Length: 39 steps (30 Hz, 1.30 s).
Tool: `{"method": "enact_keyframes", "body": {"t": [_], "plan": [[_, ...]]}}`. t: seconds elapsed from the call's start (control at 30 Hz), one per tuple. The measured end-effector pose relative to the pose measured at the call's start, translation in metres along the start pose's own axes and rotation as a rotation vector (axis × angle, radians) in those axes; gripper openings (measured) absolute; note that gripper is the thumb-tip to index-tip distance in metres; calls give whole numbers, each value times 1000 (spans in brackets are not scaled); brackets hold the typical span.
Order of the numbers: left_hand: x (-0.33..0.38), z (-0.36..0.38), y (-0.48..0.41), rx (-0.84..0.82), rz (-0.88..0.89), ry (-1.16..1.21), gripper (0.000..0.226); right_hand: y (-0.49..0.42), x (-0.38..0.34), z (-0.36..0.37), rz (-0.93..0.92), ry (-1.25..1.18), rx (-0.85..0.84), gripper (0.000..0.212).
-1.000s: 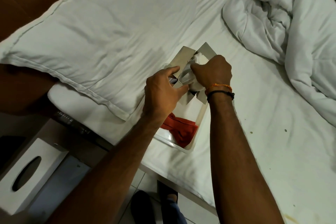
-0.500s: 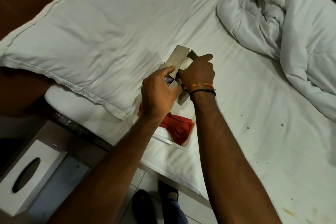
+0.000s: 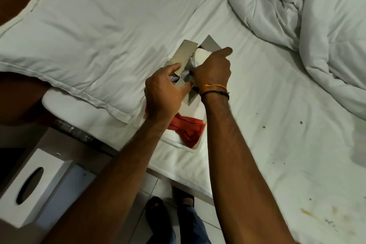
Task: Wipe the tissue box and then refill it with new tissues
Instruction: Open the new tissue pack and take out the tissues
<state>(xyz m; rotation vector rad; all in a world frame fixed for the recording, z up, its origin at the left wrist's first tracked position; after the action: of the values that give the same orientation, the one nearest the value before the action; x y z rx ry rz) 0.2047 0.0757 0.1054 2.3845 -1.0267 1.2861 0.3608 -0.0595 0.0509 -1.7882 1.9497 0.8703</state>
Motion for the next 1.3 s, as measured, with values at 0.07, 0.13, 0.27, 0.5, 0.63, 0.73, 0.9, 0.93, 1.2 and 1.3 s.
{"method": "enact_keyframes", "body": {"t": [0.07, 0.13, 0.27, 0.5, 0.63, 0.73, 0.9, 0.93, 1.2, 1.3], "plan": [[2, 1, 0, -7, 7, -4, 63, 0, 2, -10, 16, -25, -6, 76], [2, 2, 2, -7, 11, -10, 63, 0, 9, -15, 55, -22, -65, 67], [0, 7, 6, -28, 5, -6, 64, 2, 17, -23, 88, -111, -174, 58], [2, 19, 13, -51, 61, 16, 63, 6, 18, -31, 13, -127, -237, 31], [7, 27, 19, -59, 112, 8, 61, 8, 28, -42, 26, -212, -177, 42], [9, 30, 21, -34, 121, 3, 60, 6, 41, -45, 67, -333, -186, 29], [14, 35, 24, -4, 143, 13, 59, 5, 58, -49, 174, -584, -264, 30], [15, 36, 25, 1, 150, 15, 59, 4, 61, -50, 181, -612, -270, 33], [18, 56, 32, 7, 174, 13, 60, -9, 74, -106, 149, -707, -204, 29], [16, 73, 38, -34, 176, 18, 61, -11, 74, -141, 88, -693, -170, 23]]}}
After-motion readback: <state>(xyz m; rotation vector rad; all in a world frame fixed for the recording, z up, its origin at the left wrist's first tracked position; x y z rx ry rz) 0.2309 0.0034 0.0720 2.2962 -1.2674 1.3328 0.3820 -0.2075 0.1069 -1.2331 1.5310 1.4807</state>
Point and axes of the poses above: each hand's wrist, its own y-axis away from the middle knuckle, its own z-axis out of the palm, x = y × z, the point moved 10 cm from there along -y, towards the middle knuckle, and after that the axes turned 1 degree about -y, right-handed, at the moved point
